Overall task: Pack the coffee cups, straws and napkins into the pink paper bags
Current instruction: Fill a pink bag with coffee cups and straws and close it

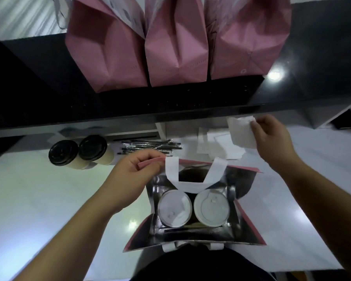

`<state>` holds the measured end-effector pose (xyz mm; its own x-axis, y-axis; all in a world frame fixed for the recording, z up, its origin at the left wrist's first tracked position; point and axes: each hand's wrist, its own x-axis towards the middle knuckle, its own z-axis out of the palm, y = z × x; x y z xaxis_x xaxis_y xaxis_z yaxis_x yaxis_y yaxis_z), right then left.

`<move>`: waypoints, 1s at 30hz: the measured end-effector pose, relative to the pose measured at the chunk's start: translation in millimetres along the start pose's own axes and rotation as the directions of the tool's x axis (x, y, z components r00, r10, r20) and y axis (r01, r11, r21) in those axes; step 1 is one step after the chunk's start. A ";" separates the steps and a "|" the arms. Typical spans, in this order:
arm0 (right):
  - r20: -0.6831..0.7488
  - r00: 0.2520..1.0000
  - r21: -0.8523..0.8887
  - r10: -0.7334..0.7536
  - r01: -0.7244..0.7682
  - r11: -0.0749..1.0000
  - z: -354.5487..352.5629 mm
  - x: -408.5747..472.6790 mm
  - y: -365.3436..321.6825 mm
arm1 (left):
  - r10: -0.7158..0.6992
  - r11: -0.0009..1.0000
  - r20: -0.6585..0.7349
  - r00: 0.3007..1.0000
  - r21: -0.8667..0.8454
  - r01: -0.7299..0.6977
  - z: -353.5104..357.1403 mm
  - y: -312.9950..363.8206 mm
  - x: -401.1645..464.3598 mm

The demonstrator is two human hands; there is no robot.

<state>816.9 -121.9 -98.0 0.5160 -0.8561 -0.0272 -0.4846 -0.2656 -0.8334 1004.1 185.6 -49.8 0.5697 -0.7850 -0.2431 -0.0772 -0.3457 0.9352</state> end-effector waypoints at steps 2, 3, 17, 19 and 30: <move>-0.018 1.000 0.090 -0.025 0.026 0.996 -20.0 -24.6 -22.3 | 0.009 1.000 -0.013 1.000 0.002 -0.009 0.9 -0.1 -0.6; -0.029 0.999 0.126 -0.045 0.048 0.991 -30.1 -36.9 -34.5 | 0.016 1.000 -0.013 1.000 0.011 -0.016 1.4 -0.2 -1.1; 0.611 0.763 -0.288 -0.212 0.463 0.838 -34.5 -152.4 -140.8 | 0.055 0.997 -0.090 0.994 0.062 -0.049 10.1 9.4 -2.1; 0.674 0.714 -0.377 -0.192 0.556 0.741 -8.6 -159.3 -131.2 | 0.053 0.997 -0.092 0.994 0.066 -0.046 11.3 10.9 -3.0; 0.818 0.571 -0.531 0.071 0.703 0.473 63.5 -165.3 -105.3 | 0.058 0.995 -0.104 0.993 0.090 -0.049 11.5 13.6 -5.9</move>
<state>827.4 75.7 -40.8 0.8379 -0.1447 -0.5262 -0.2418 -0.9629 -0.1201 990.3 179.6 -38.6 0.6463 -0.7461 -0.1601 -0.1780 -0.3514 0.9191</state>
